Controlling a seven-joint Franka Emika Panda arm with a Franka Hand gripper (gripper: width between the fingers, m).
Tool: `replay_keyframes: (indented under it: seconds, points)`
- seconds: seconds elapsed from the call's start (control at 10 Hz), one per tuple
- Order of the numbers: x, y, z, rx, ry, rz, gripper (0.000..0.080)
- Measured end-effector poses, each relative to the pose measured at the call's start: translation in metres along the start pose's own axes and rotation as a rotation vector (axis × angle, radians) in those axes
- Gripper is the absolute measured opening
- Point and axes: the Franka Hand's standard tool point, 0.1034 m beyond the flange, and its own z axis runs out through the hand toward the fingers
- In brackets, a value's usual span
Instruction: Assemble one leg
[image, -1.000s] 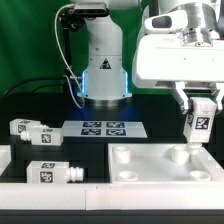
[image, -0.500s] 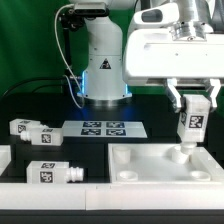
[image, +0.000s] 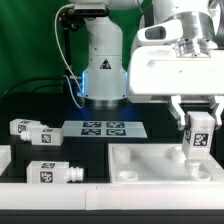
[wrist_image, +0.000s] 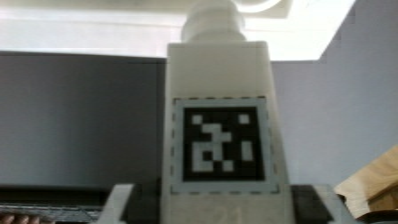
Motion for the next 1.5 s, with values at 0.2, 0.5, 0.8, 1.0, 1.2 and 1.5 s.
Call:
replay_keyframes:
  seconds: [0.2,0.5,0.8,1.0,1.2,1.5]
  points:
    - [-0.004,-0.009,0.001,0.004,-0.004,0.008,0.0286]
    - [-0.011,-0.012,0.002,0.004,-0.010,-0.001,0.0286]
    - [-0.015,-0.011,0.003,0.003,-0.019,-0.007,0.0286]
    - [-0.020,-0.010,0.005,0.000,-0.023,-0.009,0.0286]
    - [-0.025,-0.011,0.008,-0.002,-0.019,-0.012,0.0286]
    - [-0.025,-0.011,0.008,-0.003,-0.014,-0.009,0.0286]
